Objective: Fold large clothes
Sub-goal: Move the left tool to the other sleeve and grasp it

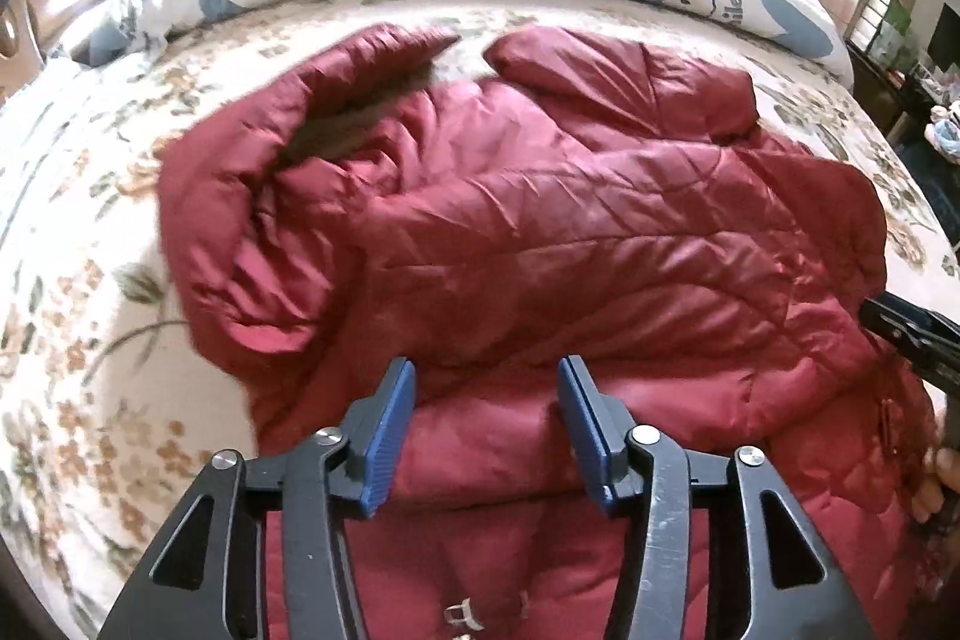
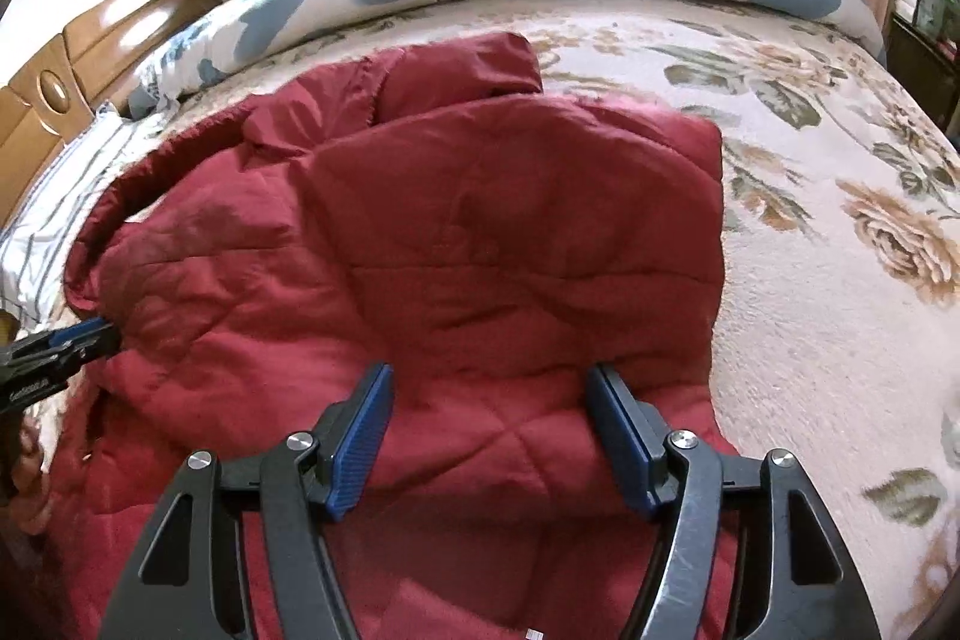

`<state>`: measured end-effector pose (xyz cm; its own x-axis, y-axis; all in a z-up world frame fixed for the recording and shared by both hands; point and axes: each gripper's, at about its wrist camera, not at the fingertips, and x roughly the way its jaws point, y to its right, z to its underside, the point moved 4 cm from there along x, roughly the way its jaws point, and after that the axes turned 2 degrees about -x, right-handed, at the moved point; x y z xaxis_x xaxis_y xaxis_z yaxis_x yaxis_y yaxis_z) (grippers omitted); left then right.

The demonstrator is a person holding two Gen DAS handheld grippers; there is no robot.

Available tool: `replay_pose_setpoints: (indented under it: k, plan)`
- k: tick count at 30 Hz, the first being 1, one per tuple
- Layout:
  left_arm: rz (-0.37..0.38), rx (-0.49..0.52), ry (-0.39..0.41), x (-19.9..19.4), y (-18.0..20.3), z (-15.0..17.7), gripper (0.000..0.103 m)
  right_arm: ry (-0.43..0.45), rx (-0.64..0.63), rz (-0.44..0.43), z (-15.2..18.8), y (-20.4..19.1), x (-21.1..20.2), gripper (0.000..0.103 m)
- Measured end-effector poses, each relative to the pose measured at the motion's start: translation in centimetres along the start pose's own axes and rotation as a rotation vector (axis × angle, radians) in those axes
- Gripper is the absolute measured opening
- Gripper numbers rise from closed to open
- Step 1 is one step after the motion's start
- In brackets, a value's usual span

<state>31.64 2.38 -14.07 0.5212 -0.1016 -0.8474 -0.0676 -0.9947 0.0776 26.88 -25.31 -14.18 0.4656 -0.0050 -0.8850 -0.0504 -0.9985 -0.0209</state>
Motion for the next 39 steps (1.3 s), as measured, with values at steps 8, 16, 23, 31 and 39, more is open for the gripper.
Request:
replay_pose_setpoints:
  k: [8,16,23,31,39]
  plan:
    - [-0.054,-0.021,0.017,-2.0,-1.4,-0.6,0.054,-0.005,0.026,-0.092,1.0,-1.1,-2.6,0.072]
    - [-0.135,-0.02,0.022,-2.6,-2.3,-3.5,0.066,-0.037,0.043,-0.156,3.1,-2.4,-3.5,0.072]
    - [-0.299,0.059,0.011,-0.1,-1.7,-9.3,0.079,-0.041,0.083,-0.2,4.8,-3.0,-5.2,0.072]
    - [-0.454,0.084,-0.063,8.3,-1.8,-14.7,0.078,-0.036,0.084,-0.199,5.9,-3.2,-7.1,0.072]
    - [-0.35,-0.086,-0.093,10.8,-4.4,-16.1,0.014,-0.023,0.072,-0.185,6.2,-3.1,-8.6,0.072]
